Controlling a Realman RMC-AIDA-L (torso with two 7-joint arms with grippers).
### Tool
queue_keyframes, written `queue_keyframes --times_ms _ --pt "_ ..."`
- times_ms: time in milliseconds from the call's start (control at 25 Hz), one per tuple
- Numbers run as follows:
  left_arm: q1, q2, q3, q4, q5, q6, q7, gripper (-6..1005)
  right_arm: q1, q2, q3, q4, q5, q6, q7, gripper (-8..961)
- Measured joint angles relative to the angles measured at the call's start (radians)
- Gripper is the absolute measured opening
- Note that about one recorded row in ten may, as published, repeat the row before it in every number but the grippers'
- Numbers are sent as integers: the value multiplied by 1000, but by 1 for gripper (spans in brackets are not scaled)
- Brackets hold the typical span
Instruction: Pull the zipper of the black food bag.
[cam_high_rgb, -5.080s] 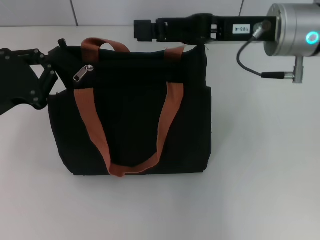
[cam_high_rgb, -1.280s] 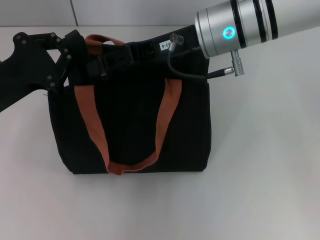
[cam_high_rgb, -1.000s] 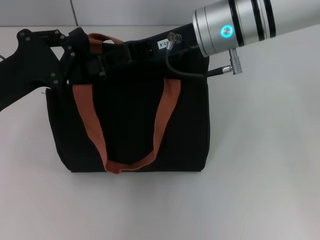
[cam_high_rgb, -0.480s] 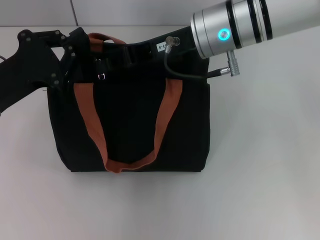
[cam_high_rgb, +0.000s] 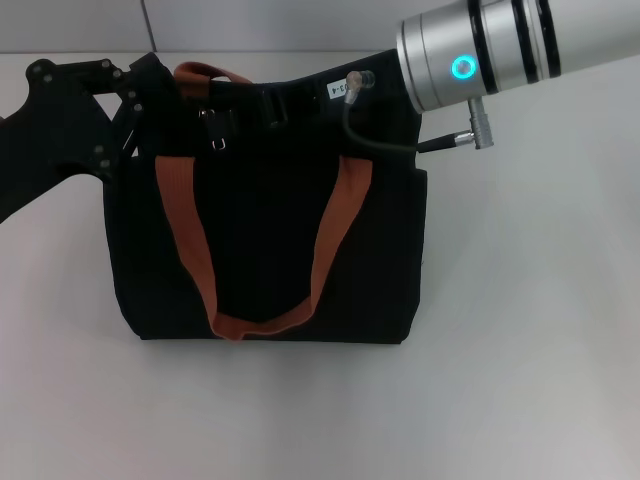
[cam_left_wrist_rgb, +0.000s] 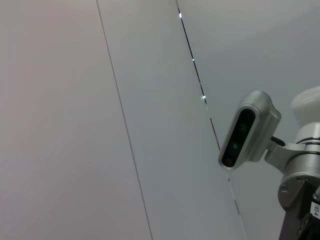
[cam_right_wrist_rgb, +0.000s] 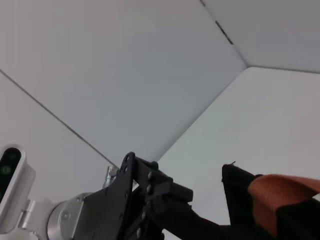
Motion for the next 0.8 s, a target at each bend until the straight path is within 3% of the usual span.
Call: queue_keyframes --times_ms 360,800 --pt "12 2 0 1 -23 -8 0 22 -86 -3 -2 -137 -62 2 90 -2" --pt "26 5 -23 0 -25 -9 0 22 -281 -3 2 -365 -106 -44 178 25"
